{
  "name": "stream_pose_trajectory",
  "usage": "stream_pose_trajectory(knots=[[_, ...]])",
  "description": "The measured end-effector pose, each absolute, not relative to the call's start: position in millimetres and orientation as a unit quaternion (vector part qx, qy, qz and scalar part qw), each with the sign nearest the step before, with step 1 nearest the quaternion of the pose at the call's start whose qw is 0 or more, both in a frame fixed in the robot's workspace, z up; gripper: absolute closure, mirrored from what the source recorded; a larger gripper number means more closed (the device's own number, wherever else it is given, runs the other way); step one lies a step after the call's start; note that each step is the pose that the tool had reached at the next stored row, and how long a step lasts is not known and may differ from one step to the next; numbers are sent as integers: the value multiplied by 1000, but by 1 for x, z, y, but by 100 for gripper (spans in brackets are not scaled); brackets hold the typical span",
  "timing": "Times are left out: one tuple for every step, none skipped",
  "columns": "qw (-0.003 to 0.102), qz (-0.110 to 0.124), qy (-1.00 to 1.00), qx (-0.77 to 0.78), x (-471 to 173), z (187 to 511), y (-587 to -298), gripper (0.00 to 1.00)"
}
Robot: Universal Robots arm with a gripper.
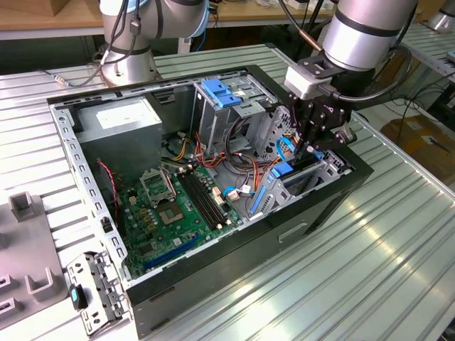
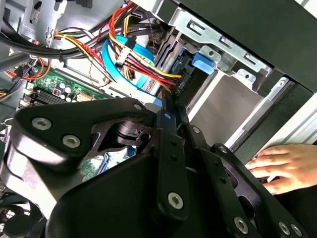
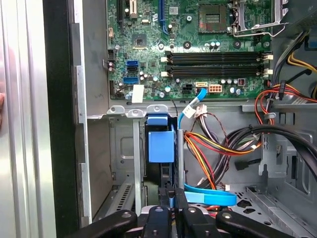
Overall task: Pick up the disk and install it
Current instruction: 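Insert the second disk wire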
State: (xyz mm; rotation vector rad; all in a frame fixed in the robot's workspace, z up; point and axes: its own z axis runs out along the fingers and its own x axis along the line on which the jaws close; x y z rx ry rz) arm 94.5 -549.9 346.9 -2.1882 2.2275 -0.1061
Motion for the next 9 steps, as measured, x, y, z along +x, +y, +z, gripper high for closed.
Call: stream_pose_trajectory(knots=[[9,-34,713,-700,95,347,-550,84],[9,-34,713,-700,95,347,-551,84],[9,-34,713,-700,95,347,-551,84],[9,-34,713,-700,95,346,-551,84],[9,-34,713,-700,95,346,-551,84],[9,-34,713,-700,95,346,-551,84],[9,-34,713,-700,95,346,-551,84],[9,-34,713,-700,95,345,-551,84],[9,-33,713,-700,95,345,-551,84]])
